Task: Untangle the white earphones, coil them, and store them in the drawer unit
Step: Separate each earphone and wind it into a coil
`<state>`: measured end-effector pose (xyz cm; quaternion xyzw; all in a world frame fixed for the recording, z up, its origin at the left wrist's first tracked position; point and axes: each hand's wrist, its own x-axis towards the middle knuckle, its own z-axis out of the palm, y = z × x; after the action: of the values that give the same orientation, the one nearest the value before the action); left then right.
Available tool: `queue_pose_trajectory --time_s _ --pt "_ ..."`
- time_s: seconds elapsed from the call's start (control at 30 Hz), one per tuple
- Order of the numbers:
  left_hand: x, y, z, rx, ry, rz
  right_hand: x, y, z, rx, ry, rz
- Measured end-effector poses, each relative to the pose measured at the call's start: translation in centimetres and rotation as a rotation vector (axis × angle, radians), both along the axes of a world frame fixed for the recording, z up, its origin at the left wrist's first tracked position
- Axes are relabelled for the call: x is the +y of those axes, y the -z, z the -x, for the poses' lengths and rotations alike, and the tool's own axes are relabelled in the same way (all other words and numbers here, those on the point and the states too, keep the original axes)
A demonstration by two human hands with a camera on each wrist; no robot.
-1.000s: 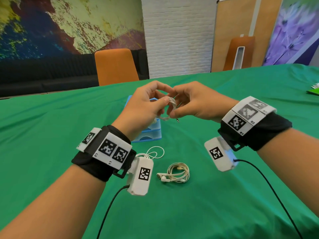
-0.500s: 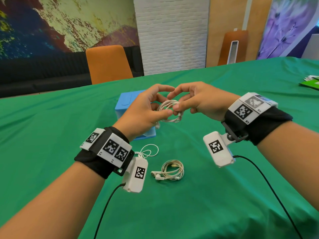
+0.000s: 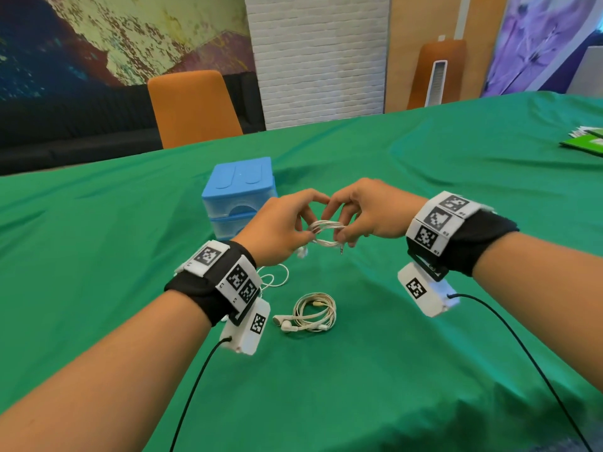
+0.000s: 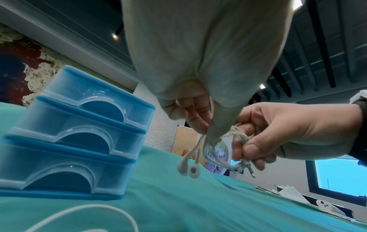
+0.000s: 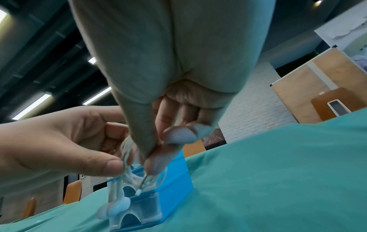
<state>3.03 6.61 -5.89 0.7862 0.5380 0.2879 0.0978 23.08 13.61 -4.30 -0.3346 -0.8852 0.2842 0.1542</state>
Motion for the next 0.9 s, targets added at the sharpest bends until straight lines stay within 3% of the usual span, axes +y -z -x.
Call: queue_pose_trajectory --time_s 0.17,0.37,0.53,0.9 --pt "0.8 0.6 0.1 0.007 -0.046 0.038 0.5 1.0 0.4 0.016 0.112 -0.145" --pt "0.0 1.5 0.6 0.147 0.084 0.287 -0.8 3.2 -0.5 -0.259 -0.01 -0.202" --pt "-0.7 1.6 0.4 0.24 0.136 0.353 -2.4 3.5 -0.7 -0.379 -0.085 -0.16" --pt "-2.0 0.6 1.9 0.172 0.067 0.345 -2.9 4.2 -1.2 -0.356 -0.099 -0.05"
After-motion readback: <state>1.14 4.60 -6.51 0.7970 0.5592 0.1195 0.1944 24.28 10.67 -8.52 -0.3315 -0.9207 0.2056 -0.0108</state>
